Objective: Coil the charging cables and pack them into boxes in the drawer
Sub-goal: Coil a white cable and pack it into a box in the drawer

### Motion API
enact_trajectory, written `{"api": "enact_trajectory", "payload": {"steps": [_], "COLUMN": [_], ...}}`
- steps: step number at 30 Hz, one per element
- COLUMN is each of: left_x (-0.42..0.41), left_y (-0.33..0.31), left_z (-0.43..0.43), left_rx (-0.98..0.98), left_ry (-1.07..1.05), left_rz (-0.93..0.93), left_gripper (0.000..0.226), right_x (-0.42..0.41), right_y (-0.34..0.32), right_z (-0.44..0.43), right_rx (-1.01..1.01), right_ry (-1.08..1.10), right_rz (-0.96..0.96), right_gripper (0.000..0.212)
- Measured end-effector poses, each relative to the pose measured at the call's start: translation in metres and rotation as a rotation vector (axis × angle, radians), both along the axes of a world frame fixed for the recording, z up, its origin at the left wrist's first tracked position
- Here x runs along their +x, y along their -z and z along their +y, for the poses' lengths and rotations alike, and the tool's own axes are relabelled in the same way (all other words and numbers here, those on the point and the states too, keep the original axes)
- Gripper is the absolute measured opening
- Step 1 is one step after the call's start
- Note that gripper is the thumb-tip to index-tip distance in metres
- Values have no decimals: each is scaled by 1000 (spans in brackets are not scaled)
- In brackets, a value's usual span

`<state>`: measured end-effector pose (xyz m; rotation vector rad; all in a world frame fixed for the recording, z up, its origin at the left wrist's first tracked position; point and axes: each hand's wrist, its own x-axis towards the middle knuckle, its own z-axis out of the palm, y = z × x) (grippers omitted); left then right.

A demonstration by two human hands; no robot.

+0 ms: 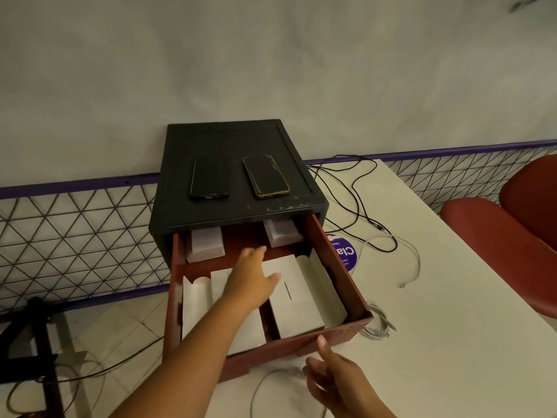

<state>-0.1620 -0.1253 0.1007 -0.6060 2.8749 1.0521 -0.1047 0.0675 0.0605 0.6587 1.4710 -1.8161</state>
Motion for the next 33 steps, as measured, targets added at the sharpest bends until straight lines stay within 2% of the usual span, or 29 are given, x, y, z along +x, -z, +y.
{"api": "enact_trajectory", "payload": {"steps": [4, 6, 9, 11, 15, 20, 22, 25, 28, 30, 32, 33], "left_x": [-6, -9, -14, -16, -16, -17, -16, -2, 19, 33, 44, 49], "left_y": [6, 9, 13, 13, 13, 13, 7, -11, -30, -40, -46, -49], "left_z": [19, 24, 32, 39, 45, 48, 48, 42, 31, 23, 14, 10], "left_rx": [395, 469, 671, 812, 841, 891, 894, 969, 1020, 1018, 1025, 1034], "left_ry": [-100, -190, -319, -379, -373, -368, -385, -434, -474, -498, -528, -536], "left_rz": [-210, -232, -237, -273, -386, -347, -278, -163, -50, 3, 38, 57], "left_gripper": [76, 79, 75, 61, 47, 45, 42, 27, 16, 16, 24, 30], "right_x": [-10, -14, -23, -31, -42, -44, -46, -46, -50, -54, -60, -62], "right_y": [-6, -8, -15, -20, -25, -25, -21, -18, -16, -14, -6, -5], "right_z": [18, 28, 44, 51, 53, 53, 55, 54, 52, 53, 55, 55], "right_rx": [-20, -35, -97, -107, -31, 36, 207, 417, 692, 804, 834, 826], "right_ry": [164, 202, 214, 186, 60, -26, -129, -251, -390, -457, -519, -541], "right_rz": [43, 54, 114, 158, 233, 343, 492, 723, 904, 1065, 1293, 1327], "right_gripper": [61, 67, 58, 46, 18, 15, 22, 46, 56, 63, 58, 50]}}
